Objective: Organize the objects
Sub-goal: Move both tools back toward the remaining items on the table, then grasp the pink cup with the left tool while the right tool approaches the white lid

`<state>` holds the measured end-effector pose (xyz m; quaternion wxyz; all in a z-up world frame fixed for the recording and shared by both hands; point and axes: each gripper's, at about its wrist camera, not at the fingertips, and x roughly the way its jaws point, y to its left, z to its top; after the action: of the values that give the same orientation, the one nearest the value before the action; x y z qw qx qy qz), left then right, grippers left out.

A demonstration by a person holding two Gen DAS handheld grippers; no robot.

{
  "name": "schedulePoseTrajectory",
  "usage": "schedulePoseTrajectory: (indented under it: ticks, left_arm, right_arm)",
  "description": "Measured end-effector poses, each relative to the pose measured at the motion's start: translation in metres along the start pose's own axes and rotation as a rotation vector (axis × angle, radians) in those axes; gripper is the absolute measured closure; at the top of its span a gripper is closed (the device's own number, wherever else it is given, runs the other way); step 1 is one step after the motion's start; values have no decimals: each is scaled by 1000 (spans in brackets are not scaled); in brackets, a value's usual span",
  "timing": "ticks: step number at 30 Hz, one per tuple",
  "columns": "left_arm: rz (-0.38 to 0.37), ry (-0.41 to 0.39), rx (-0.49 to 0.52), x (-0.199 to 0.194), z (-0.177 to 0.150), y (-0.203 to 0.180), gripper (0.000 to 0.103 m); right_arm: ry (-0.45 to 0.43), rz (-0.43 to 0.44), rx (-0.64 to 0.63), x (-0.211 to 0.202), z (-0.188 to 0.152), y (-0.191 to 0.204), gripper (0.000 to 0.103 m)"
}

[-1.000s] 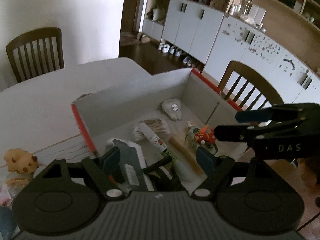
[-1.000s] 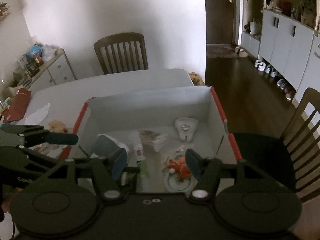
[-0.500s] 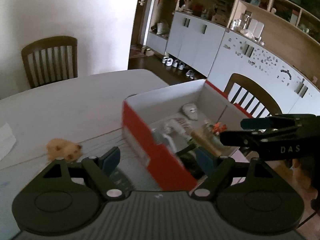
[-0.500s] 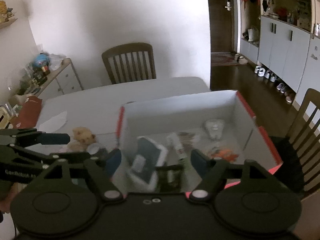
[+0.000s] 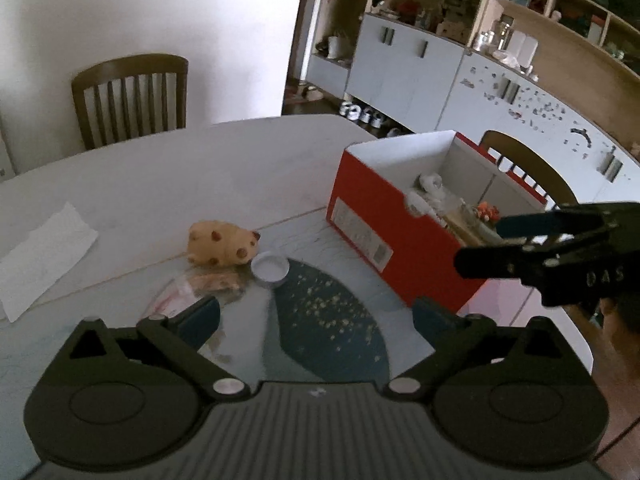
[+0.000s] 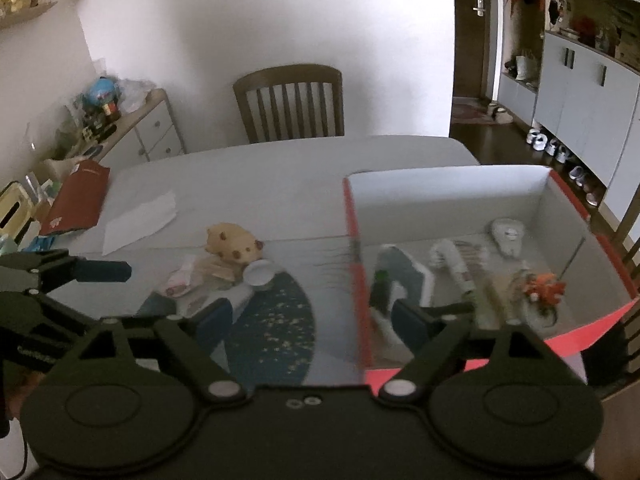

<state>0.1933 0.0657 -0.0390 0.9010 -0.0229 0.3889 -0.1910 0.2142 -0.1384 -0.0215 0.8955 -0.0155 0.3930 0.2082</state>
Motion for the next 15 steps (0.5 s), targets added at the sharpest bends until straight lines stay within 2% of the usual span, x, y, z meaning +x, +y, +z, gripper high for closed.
schedulePoseTrajectory:
  ticks: [6, 8, 10, 15]
  left_arm:
    - [2, -2, -25, 1, -13, 32, 0]
    - [-8, 13, -34, 4, -17, 45, 0]
    - [-48, 44, -29, 11, -22, 54, 0]
    - [-50, 69, -33, 22, -32, 72, 0]
  right_arm:
    - [25, -14, -12, 18, 4, 21, 16]
    - [38, -14, -21, 25, 5, 26, 16]
    - [53, -12, -33, 34, 6, 32, 16]
    - [92, 3, -71, 58, 8, 44, 16]
